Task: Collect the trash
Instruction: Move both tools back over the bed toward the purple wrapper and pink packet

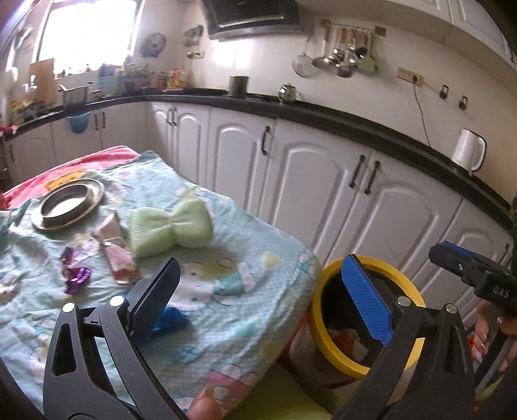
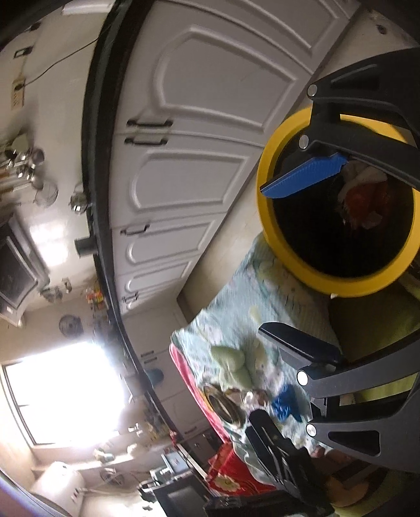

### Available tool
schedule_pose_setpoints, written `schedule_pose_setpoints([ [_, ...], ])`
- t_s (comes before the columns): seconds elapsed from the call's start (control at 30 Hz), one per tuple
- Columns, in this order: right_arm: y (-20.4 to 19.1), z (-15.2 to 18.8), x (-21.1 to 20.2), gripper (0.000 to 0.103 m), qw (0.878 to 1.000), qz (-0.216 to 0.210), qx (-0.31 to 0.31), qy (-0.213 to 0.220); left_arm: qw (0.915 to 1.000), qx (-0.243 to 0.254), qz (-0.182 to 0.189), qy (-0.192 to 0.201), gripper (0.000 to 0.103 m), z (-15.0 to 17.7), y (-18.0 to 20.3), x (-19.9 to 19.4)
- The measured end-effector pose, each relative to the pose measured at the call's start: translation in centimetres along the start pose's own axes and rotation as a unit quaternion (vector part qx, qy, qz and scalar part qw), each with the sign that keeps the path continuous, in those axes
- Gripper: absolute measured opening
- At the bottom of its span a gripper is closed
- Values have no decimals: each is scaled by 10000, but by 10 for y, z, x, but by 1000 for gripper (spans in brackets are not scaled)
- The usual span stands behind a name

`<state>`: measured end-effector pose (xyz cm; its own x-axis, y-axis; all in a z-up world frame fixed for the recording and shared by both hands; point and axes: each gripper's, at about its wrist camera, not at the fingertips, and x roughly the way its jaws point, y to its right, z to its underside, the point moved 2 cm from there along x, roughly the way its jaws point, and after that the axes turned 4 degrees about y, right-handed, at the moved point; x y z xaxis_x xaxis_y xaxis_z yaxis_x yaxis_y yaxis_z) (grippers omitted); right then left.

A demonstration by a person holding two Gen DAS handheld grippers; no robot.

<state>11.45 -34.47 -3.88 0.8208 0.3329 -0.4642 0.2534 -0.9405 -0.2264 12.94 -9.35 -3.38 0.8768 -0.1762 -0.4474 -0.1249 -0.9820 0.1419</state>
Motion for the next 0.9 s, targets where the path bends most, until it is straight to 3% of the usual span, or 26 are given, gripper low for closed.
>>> schedule_pose_setpoints([
  [0.9,-113,-8,35,79,9927,-839,-809,-315,9907,-971,-865,404,92,-16,-107,-25],
])
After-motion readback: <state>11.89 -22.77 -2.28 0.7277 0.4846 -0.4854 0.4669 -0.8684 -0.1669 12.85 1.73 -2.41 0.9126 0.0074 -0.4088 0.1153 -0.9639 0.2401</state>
